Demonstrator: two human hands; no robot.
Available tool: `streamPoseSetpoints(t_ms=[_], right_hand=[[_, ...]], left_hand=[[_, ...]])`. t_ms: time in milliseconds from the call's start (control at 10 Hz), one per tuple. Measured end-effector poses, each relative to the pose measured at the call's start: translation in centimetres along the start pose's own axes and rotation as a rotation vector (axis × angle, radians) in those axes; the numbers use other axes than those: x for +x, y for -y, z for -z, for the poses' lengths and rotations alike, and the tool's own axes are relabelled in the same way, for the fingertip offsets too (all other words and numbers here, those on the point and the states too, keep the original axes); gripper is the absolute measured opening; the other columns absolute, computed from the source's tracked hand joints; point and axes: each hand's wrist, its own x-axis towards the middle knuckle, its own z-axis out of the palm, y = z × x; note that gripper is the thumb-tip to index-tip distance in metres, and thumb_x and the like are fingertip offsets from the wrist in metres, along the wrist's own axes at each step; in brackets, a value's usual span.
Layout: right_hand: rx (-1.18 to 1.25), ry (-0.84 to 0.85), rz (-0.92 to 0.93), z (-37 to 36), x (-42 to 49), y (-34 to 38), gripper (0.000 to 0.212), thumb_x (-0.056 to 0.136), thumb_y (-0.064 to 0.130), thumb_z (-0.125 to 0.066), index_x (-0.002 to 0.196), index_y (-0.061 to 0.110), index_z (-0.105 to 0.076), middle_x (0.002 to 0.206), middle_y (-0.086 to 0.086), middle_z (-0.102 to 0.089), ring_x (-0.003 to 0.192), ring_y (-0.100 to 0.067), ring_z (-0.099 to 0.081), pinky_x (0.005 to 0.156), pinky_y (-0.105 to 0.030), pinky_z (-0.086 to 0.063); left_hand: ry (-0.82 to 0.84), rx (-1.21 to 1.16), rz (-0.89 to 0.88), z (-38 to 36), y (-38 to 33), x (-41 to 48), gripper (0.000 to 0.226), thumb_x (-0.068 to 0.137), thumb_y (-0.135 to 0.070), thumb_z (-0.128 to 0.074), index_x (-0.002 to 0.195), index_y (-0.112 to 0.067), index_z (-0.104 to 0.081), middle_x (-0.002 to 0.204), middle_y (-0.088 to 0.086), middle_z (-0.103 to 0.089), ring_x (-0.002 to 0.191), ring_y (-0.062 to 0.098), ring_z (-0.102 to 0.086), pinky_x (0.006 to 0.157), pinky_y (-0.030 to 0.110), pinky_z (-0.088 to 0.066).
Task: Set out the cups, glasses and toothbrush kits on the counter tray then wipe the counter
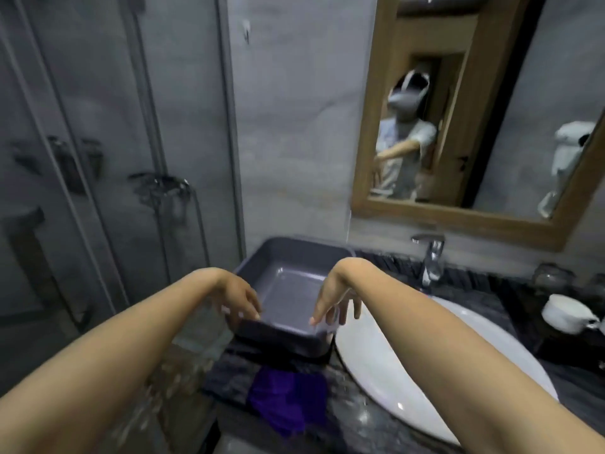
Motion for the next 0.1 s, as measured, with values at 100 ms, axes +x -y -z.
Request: streamPoseSetpoints(t_ms=[100], right_hand=[[0.035, -0.066, 0.073, 4.93, -4.73, 1.41, 0.054, 0.092, 0.047, -0.049, 0.140, 0.021, -0.041, 0.150, -0.005, -0.039, 0.131, -0.027, -0.045, 0.112, -0.052, -0.033]], left_hand=[[-0.093, 0.027, 0.023, 5.96, -0.41, -3.73, 0.064, 0.082, -0.047, -0.060, 0.137, -0.022, -0.041, 0.139, -0.003, -0.048, 0.124, 0.021, -0.050, 0.104, 0.045, -0.042]])
